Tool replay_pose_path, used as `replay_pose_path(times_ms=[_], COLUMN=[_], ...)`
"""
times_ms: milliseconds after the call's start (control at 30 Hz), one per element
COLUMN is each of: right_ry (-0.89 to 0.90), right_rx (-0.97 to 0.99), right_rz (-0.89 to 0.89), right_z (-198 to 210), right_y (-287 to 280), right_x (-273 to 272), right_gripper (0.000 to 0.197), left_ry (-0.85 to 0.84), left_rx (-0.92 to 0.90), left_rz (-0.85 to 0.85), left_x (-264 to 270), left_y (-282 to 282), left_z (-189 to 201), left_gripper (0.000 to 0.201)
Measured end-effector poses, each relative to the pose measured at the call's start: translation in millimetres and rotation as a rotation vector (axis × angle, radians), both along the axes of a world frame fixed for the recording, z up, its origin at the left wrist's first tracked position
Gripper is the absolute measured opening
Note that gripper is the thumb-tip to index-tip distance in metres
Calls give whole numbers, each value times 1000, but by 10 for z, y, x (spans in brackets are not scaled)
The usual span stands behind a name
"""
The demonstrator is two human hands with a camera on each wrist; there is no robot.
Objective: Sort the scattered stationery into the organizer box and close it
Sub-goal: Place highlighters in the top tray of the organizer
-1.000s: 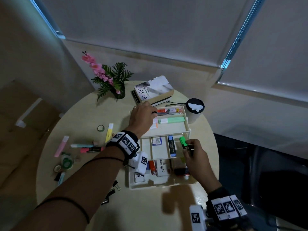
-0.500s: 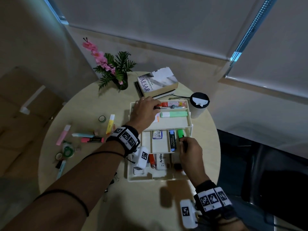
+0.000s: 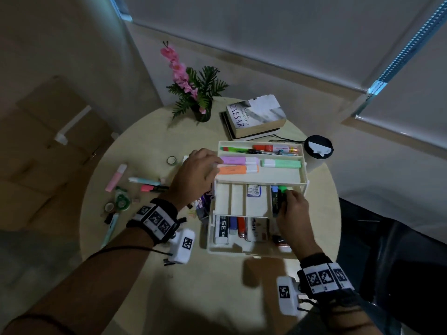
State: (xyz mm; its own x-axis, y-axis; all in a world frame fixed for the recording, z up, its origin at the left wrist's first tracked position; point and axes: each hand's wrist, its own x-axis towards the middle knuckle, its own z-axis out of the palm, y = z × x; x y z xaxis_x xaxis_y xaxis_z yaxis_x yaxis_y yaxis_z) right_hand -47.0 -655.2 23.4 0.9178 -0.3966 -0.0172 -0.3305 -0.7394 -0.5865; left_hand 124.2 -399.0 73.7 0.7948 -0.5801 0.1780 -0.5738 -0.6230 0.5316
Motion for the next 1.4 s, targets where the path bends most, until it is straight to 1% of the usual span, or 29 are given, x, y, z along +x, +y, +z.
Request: replay_pose_path(times_ms=[100, 200, 233, 267, 333, 400, 467, 533, 633, 733, 800, 867, 967, 1067, 1133, 1200, 1300, 1400], right_ry=[54, 18, -4, -32, -114, -172, -180, -150, -73, 8, 38, 70, 131, 213, 242, 280, 290, 308], right_rx=[-93, -175, -202, -221, -231, -190, -151, -86, 16, 32, 22, 10, 9, -3, -27, -39, -75, -81], right_rz=[-49, -176, -192, -173, -72, 37, 154, 254, 357, 432, 460, 399, 240, 108, 61, 31, 3, -23], right_z=[-42, 130, 209, 268, 342, 358, 366, 381, 301, 99, -33, -139, -317, -443, -491, -539, -586, -602], right_y=[54, 286, 396, 517, 788, 1091, 1424, 1747, 2167, 2512, 2709, 2856, 2901, 2788, 2703, 2639, 2602, 2606], right_x=[-21, 9, 20, 37, 96, 189, 307, 460, 767, 1100, 1301, 1496, 1772, 1971, 2077, 2161, 2233, 2256], right_gripper=[29, 35, 35, 33, 28, 25, 23, 21, 20, 9, 6, 6, 10, 25, 29, 27, 24, 32], left_ry=[20, 59, 72, 85, 112, 134, 166, 215, 299, 318, 334, 341, 360, 362, 354, 353, 358, 356], left_rx=[-12, 37, 54, 64, 72, 101, 136, 156, 205, 234, 226, 214, 189, 187, 199, 205, 233, 274], left_rz=[52, 163, 206, 247, 310, 375, 444, 496, 554, 582, 601, 607, 609, 615, 619, 628, 646, 662], left_x=[-31, -30, -24, -15, 7, 29, 62, 118, 237, 362, 445, 541, 676, 780, 831, 877, 919, 954], left_y=[540, 1192, 1399, 1602, 1972, 2276, 2523, 2707, 2889, 3009, 3050, 3081, 3095, 3083, 3070, 3061, 3036, 3008], left_z=[-97, -234, -282, -334, -444, -535, -603, -652, -713, -794, -826, -865, -926, -999, -1030, -1068, -1086, -1080], left_gripper=[18, 17, 17, 18, 19, 20, 20, 22, 23, 24, 26, 26, 29, 27, 27, 28, 28, 26])
